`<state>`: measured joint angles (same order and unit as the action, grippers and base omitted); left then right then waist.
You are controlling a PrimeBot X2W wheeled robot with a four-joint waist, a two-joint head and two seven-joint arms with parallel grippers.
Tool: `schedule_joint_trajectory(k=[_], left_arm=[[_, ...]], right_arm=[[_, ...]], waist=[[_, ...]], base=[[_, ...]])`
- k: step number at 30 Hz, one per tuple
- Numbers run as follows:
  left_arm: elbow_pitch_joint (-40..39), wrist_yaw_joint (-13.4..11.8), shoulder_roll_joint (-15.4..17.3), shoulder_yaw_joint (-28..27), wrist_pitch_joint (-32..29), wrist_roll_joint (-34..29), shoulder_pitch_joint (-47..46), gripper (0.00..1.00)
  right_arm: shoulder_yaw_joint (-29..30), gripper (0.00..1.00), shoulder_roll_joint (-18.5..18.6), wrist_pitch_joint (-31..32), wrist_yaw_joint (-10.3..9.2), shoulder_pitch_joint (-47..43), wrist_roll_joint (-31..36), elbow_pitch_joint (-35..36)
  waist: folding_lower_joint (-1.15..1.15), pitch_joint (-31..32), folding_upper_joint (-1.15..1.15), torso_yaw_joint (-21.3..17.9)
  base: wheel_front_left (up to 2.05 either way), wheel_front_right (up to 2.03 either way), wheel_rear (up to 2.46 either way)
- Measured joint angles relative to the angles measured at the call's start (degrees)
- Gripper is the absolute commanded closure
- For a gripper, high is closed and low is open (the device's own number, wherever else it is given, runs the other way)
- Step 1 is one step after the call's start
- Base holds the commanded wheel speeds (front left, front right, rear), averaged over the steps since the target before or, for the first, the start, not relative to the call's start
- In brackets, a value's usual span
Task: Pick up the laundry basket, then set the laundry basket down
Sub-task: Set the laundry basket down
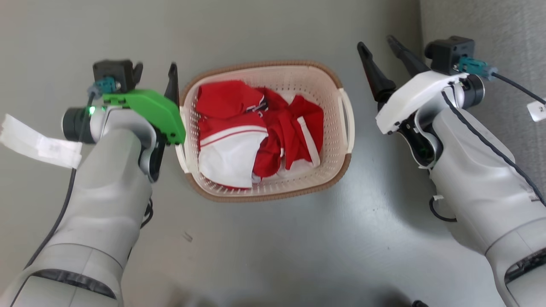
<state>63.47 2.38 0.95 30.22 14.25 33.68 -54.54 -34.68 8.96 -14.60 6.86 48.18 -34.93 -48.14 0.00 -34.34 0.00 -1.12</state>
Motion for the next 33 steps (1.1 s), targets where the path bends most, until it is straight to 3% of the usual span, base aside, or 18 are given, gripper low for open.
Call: schedule_joint_trajectory(k=[19,33], left_arm=[[-19.39,-5.69,3.56,-4.52,0.02,-6.50,9.20,0.00],[-33.12,-7.62,5.47,-6.52,0.20,-11.47,19.75,0.00]], right_arm=[[9.20,0.00,1.64,0.00,-5.46,-10.49,5.35,11.20],[13.65,0.00,1.70,0.00,-7.05,-18.26,10.38,20.36]], waist=[[0.00,11.92,0.00,-0.42],[0.00,20.19,0.00,-0.74]], base=[[0.00,0.00,0.00],[0.00,0.00,0.00]])
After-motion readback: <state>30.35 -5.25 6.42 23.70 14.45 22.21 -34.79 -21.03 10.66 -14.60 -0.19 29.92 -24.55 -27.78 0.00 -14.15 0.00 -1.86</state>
